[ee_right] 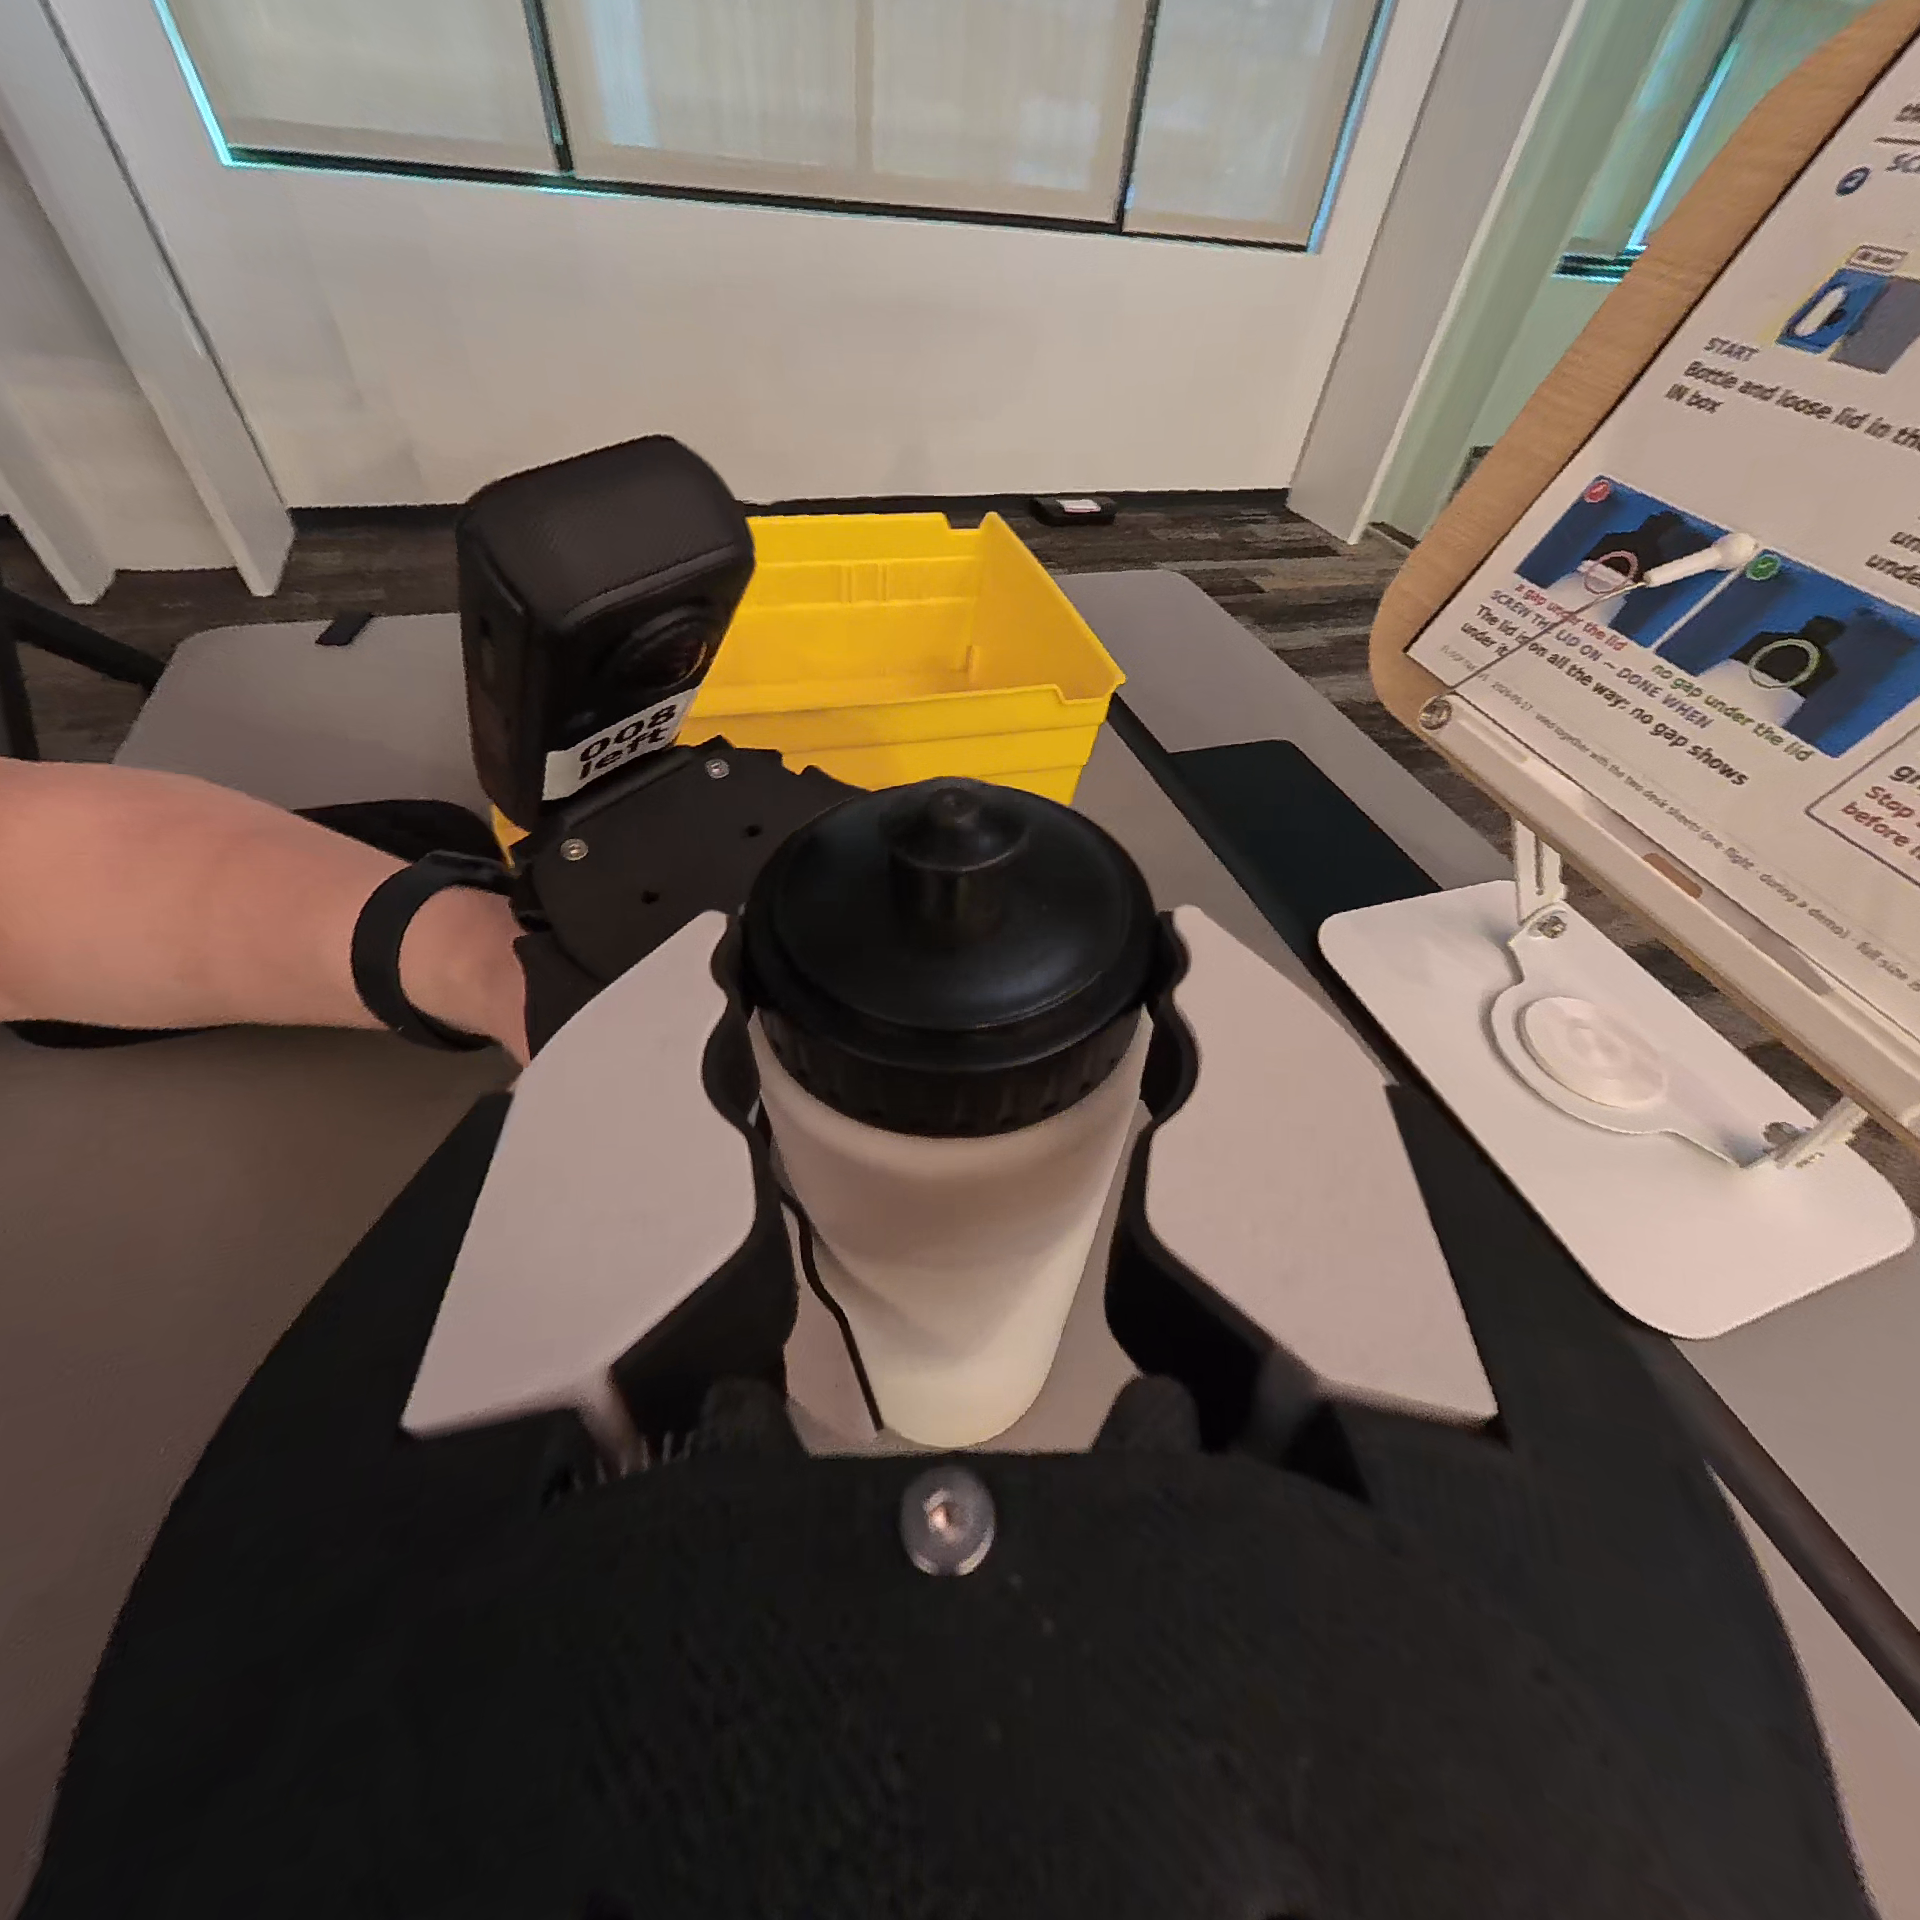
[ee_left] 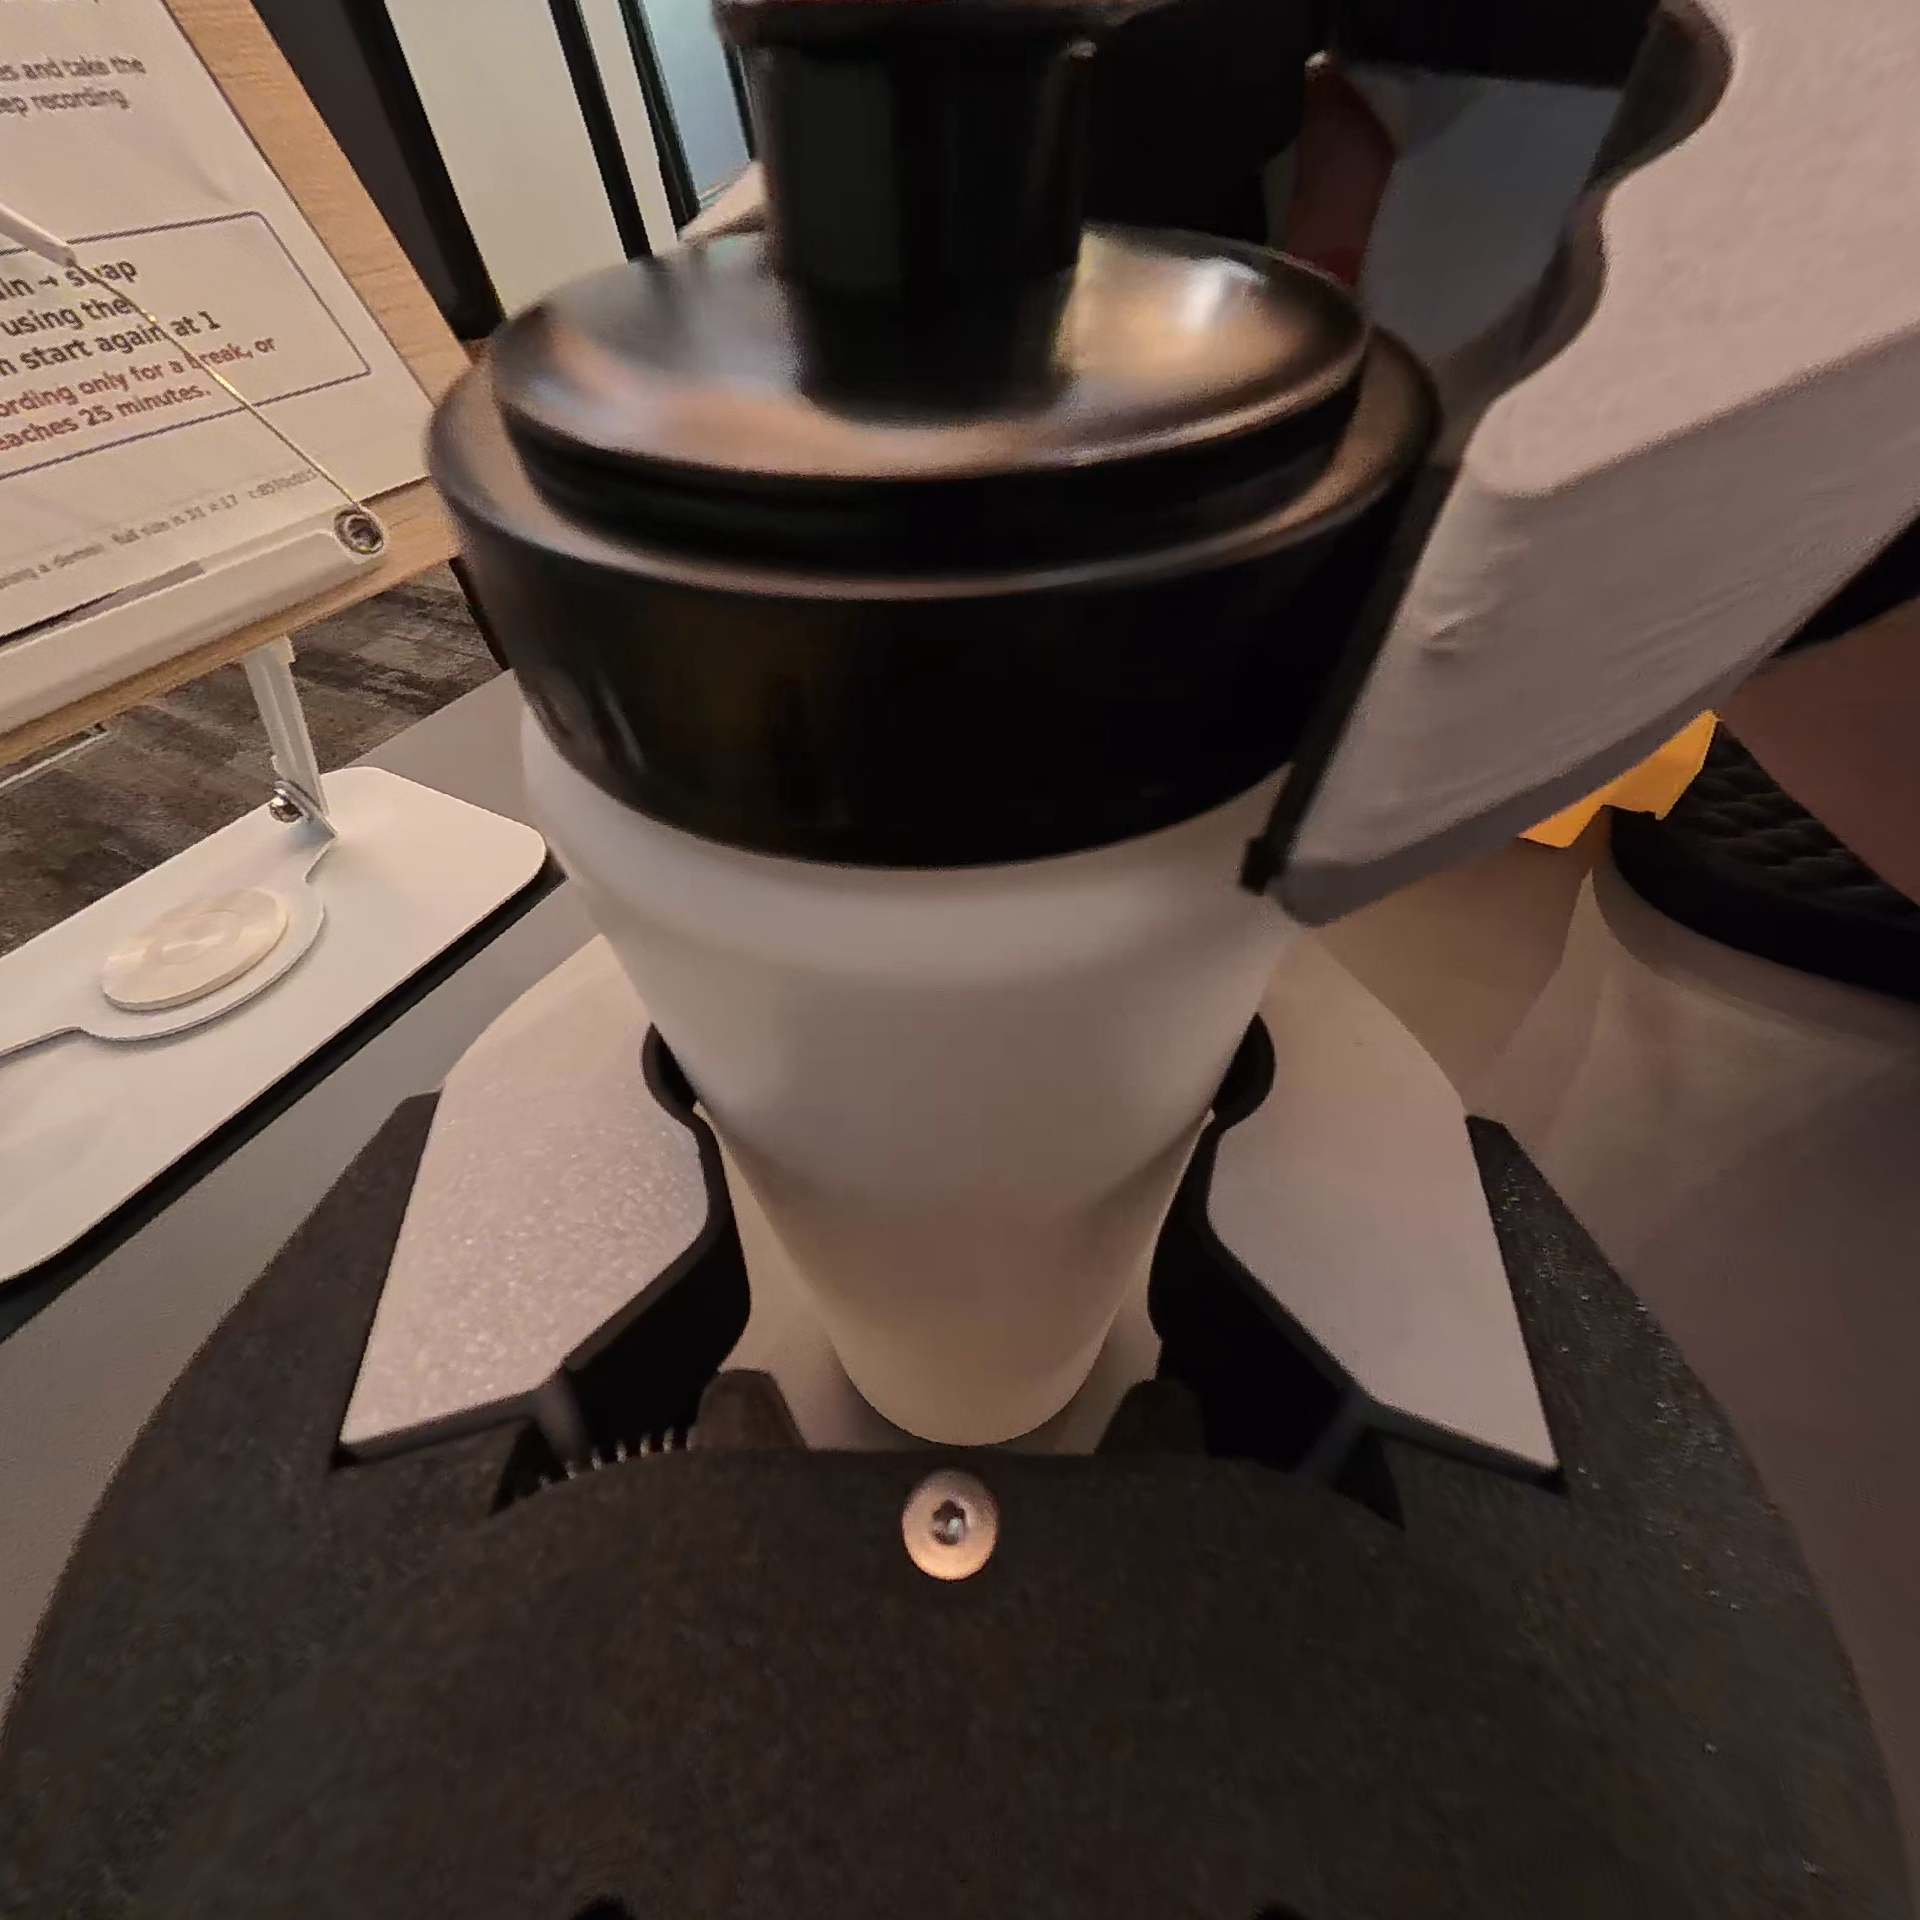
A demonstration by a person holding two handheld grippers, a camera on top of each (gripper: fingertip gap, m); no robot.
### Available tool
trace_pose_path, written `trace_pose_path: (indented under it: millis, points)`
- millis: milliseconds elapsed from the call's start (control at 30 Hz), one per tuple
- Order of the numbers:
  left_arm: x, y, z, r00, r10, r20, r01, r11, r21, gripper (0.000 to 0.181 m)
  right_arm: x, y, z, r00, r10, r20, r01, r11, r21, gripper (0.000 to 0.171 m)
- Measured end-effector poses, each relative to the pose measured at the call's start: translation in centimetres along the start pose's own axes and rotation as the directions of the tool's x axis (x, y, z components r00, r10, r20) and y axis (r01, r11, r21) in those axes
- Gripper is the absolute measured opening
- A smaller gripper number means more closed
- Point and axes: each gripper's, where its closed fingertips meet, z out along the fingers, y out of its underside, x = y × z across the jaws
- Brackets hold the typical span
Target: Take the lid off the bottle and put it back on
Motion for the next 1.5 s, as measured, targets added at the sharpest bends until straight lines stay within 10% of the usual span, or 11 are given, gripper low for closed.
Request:
trace_pose_path:
  millis: [467, 800, 967, 1100, 1300, 1500]
  points:
    - [6.7, 0.1, -1.0, 0.91, 0.112, -0.398, -0.123, 0.992, -0.002, 0.099, -5.2, 0.3, -3.2, 0.899, -0.067, 0.433, 0.039, 0.997, 0.073, 0.075]
    - [-0.7, 0.4, -0.1, 0.999, -0.054, -0.002, 0.053, 0.997, -0.05, 0.099, -0.8, -1.8, -1.0, 0.999, -0.043, -0.024, 0.044, 0.997, 0.066, 0.086]
    - [-0.7, 0.4, -0.1, 0.999, -0.038, 0.031, 0.04, 0.997, -0.067, 0.099, 0.0, -1.5, -0.4, 0.981, -0.048, -0.187, 0.045, 0.999, -0.018, 0.061]
    - [-0.4, 0.3, 0.0, 0.999, -0.033, 0.017, 0.034, 0.997, -0.066, 0.099, 0.5, -0.9, -1.0, 0.98, -0.006, -0.2, -0.012, 0.996, -0.088, 0.085]
    - [0.6, 0.3, 0.2, 1.0, -0.013, -0.012, 0.012, 0.997, -0.081, 0.099, 0.1, -0.4, -0.9, 0.986, -0.005, -0.165, -0.016, 0.992, -0.124, 0.071]
    - [6.2, 0.2, -1.2, 0.916, 0.128, -0.379, -0.145, 0.989, -0.018, 0.099, -4.0, -0.1, -3.1, 0.975, -0.131, 0.182, 0.155, 0.98, -0.123, 0.072]
